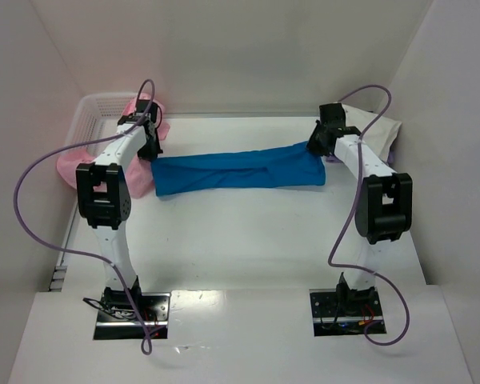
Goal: Fold and stack the t-shirts
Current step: Fold the other side of the tshirt into a rectangle
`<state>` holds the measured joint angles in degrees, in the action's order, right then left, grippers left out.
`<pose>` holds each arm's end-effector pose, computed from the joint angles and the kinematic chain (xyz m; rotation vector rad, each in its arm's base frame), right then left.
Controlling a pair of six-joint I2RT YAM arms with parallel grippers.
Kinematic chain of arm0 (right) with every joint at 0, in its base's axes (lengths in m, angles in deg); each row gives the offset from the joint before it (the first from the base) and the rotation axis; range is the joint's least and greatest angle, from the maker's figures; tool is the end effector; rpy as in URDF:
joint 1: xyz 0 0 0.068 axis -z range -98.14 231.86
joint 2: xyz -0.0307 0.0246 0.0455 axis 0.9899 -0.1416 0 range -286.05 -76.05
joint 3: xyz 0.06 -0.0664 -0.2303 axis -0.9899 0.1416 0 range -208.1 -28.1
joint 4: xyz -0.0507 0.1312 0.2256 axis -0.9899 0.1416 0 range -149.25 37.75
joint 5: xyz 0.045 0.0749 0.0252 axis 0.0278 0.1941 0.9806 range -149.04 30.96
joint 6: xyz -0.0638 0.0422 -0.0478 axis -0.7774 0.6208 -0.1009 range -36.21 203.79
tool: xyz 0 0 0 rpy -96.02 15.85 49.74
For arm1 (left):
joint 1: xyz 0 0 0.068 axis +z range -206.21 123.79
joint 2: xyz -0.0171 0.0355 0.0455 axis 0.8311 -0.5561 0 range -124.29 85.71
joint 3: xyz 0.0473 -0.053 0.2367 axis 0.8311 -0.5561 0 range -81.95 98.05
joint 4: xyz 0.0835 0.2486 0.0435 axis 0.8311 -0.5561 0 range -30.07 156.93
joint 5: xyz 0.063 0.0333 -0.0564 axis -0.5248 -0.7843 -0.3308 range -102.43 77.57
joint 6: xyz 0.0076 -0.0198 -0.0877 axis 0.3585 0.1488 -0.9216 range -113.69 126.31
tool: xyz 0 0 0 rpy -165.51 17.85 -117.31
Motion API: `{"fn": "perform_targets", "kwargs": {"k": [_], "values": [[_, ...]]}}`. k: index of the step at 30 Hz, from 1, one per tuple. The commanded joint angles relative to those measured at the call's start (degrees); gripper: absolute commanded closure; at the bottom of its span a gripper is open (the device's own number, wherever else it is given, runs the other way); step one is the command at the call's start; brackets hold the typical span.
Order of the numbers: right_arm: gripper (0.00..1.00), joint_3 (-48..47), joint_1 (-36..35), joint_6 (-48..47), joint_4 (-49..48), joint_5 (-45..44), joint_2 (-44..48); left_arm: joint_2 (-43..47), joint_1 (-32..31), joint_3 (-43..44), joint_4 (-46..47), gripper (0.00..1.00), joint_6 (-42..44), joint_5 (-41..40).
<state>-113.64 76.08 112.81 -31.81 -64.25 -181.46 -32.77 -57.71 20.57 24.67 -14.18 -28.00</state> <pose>0.4414 0.0372 0.2004 0.5250 2.3415 0.1760 0.4700 0.0096 0.1823 -0.5168 2.4894 0.2032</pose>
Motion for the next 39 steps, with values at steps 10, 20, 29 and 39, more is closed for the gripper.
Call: {"fn": "perform_targets", "kwargs": {"k": [10, 20, 29, 39], "values": [[1.0, -3.58, 0.6, -1.94, -5.47, 1.79, -5.68, -2.9, -2.55, 2.25, -0.28, 0.53, 6.25, -4.64], [0.62, -8.85, 0.6, -5.02, -7.84, 2.93, -8.06, 3.59, -7.02, 3.92, 0.95, 0.23, 6.78, -5.09], [0.26, -5.37, 0.6, -6.69, -7.14, 6.09, -2.55, 15.72, -10.19, -13.38, -1.33, 0.19, -1.56, -1.22], [0.19, 6.61, 1.21, -6.69, -4.68, 3.72, 3.63, 18.29, -10.72, -26.49, -2.48, 0.19, -5.79, 0.46]]}}
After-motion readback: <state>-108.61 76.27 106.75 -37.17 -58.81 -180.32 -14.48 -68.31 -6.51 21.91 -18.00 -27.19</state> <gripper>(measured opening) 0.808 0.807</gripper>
